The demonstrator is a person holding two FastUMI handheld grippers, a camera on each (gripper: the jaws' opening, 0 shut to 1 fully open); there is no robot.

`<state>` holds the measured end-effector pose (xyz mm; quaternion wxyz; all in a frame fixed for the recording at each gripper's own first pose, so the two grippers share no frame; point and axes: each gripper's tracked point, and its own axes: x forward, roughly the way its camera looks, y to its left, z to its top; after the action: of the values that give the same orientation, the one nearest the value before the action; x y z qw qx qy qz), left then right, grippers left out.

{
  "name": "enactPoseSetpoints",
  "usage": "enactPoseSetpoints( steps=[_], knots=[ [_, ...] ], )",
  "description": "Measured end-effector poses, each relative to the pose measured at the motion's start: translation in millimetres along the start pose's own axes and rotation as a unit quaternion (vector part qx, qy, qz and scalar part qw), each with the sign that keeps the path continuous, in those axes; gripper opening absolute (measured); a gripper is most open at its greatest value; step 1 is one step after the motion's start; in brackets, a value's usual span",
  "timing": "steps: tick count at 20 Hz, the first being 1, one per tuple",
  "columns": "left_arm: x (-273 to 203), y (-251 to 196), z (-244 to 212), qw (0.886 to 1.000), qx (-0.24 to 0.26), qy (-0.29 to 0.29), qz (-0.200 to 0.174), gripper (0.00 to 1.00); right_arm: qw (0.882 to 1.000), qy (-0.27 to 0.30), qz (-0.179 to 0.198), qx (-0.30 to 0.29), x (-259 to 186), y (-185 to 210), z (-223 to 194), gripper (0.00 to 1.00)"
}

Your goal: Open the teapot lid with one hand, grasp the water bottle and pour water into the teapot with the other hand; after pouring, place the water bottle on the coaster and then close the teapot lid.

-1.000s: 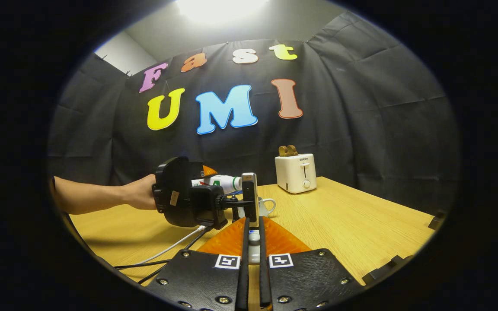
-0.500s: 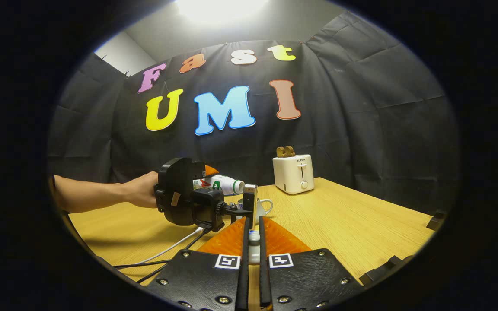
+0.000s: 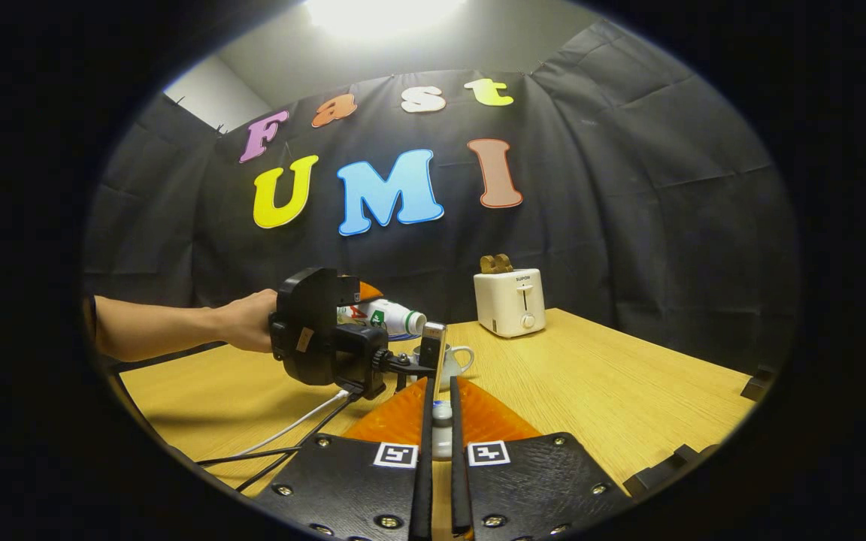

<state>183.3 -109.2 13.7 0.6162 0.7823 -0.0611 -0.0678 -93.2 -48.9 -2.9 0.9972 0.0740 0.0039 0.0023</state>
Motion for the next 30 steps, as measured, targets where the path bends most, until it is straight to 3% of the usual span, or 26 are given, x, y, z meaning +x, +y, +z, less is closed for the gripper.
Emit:
enactPoseSetpoints(
  steps=[13, 14, 15, 19, 21, 29, 30],
  knots=[
    [3.6, 5.8, -3.2, 0.999, 0.037, -0.001, 0.011, 0.77, 1.0, -0.008, 0.003, 0.002, -4.0, 1.3, 4.5, 0.1],
    [4.3, 7.0, -4.1, 0.999, 0.042, -0.001, 0.012, 0.72, 1.0, -0.012, 0.001, -0.002, -4.0, 0.7, 6.7, 0.1],
    [4.8, 7.4, -3.6, 0.999, 0.045, -0.002, 0.013, 0.82, 1.0, -0.014, 0.001, -0.004, -4.0, 0.7, 6.7, 0.1],
    [4.2, 10.0, -2.8, 0.998, 0.056, -0.003, 0.016, 0.72, 1.0, -0.012, 0.002, -0.001, -4.7, -0.5, 5.2, 0.1],
    [3.8, 12.4, -2.4, 0.998, 0.065, -0.001, 0.019, 0.77, 1.0, -0.016, 0.0, 0.003, -5.7, -1.4, 7.7, 0.1],
    [9.7, 15.2, -1.5, 0.995, 0.102, -0.006, 0.016, 0.77, 1.0, -0.02, 0.002, -0.002, -6.9, -0.5, 11.0, 0.1],
    [10.2, 15.6, -0.7, 0.994, 0.106, -0.006, 0.015, 0.72, 1.0, -0.02, 0.002, -0.003, -7.0, -0.6, 10.1, 0.1]
  ],
)
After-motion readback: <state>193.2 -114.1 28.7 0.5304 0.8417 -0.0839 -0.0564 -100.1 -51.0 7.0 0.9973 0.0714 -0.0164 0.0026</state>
